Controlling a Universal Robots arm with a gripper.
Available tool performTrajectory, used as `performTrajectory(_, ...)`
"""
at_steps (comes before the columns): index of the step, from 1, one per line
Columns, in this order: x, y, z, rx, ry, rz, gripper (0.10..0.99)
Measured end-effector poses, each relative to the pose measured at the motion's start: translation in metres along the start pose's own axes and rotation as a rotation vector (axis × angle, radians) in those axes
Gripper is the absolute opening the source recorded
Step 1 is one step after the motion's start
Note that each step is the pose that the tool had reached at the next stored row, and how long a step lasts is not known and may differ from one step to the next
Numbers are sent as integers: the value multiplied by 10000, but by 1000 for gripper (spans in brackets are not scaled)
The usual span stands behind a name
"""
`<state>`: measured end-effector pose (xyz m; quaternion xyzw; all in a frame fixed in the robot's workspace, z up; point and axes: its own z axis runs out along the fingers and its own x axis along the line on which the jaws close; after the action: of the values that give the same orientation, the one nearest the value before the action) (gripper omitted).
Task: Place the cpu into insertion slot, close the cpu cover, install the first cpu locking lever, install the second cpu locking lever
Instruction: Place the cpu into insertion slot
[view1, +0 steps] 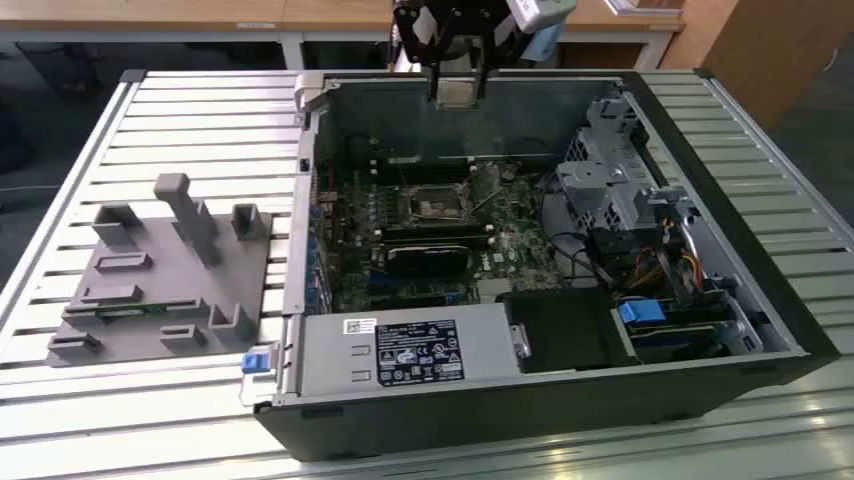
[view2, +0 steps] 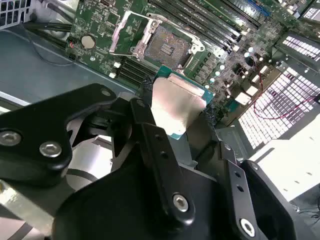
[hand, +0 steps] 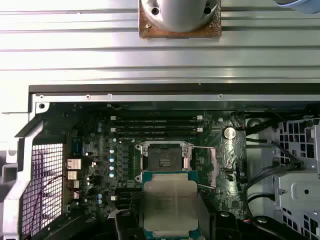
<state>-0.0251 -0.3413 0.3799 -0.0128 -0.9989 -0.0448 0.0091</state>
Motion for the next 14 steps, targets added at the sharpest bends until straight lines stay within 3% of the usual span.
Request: performTrajectory(14, 0, 0, 0, -4, -23, 267, 525)
